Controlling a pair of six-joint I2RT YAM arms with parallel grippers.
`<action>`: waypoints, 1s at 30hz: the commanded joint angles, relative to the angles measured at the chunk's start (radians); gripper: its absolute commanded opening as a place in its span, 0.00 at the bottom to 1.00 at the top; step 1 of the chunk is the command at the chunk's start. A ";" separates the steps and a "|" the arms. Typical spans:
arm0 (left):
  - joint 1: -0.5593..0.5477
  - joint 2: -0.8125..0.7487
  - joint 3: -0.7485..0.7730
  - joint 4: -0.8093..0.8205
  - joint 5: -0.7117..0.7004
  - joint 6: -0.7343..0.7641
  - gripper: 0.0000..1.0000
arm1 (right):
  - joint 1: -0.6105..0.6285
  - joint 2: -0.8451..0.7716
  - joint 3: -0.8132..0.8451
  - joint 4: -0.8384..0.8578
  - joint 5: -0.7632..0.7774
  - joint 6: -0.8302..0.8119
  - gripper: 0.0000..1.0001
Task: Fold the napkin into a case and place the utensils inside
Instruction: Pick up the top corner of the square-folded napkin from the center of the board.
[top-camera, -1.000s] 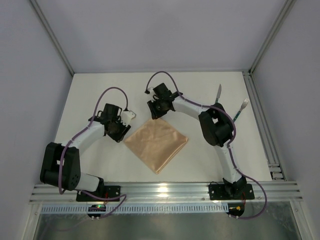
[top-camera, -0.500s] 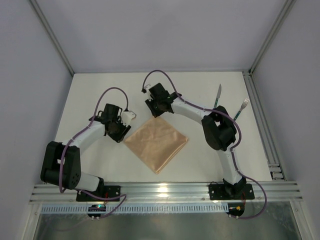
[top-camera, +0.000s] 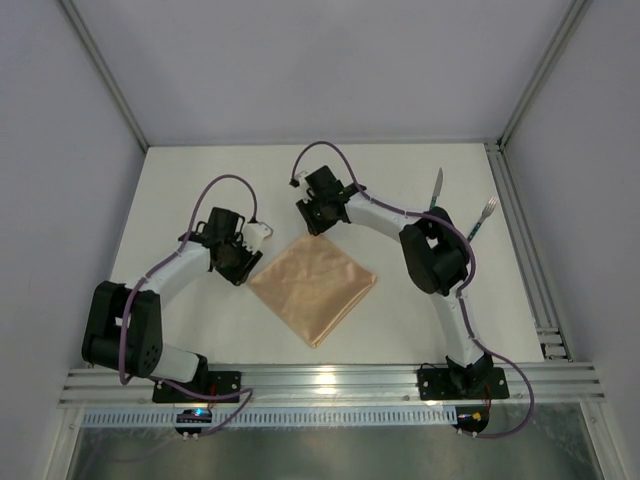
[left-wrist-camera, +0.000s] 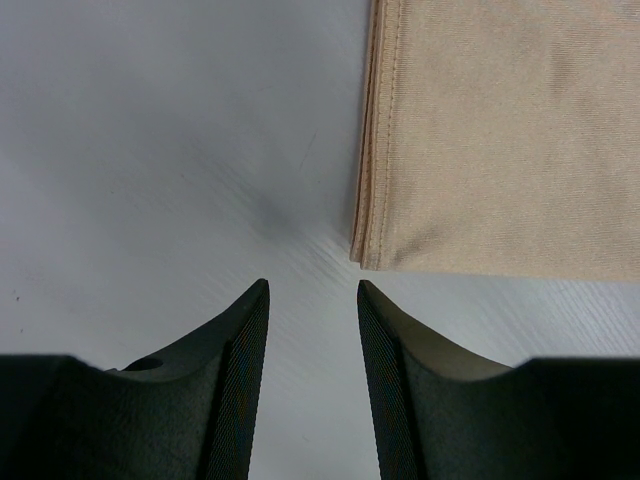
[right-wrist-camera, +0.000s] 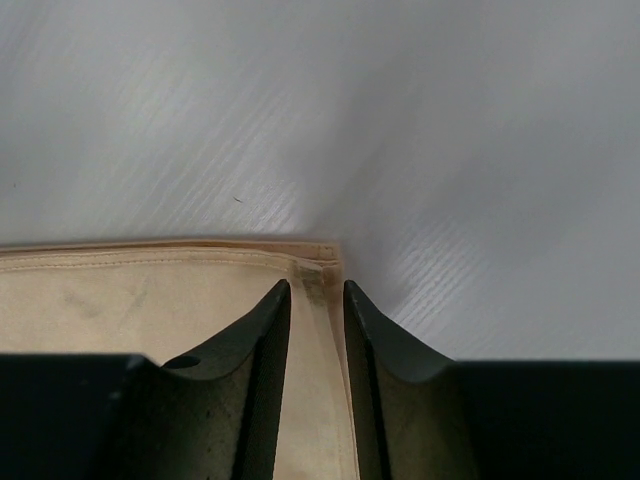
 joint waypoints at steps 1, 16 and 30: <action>0.006 0.011 0.008 0.001 0.024 0.003 0.43 | 0.009 0.013 0.022 0.010 -0.066 -0.001 0.31; 0.006 0.027 0.007 0.006 0.019 0.005 0.43 | 0.010 -0.055 -0.023 0.034 -0.020 0.000 0.22; 0.006 0.037 0.005 0.008 0.024 0.003 0.43 | 0.032 -0.107 -0.054 0.057 -0.025 -0.004 0.23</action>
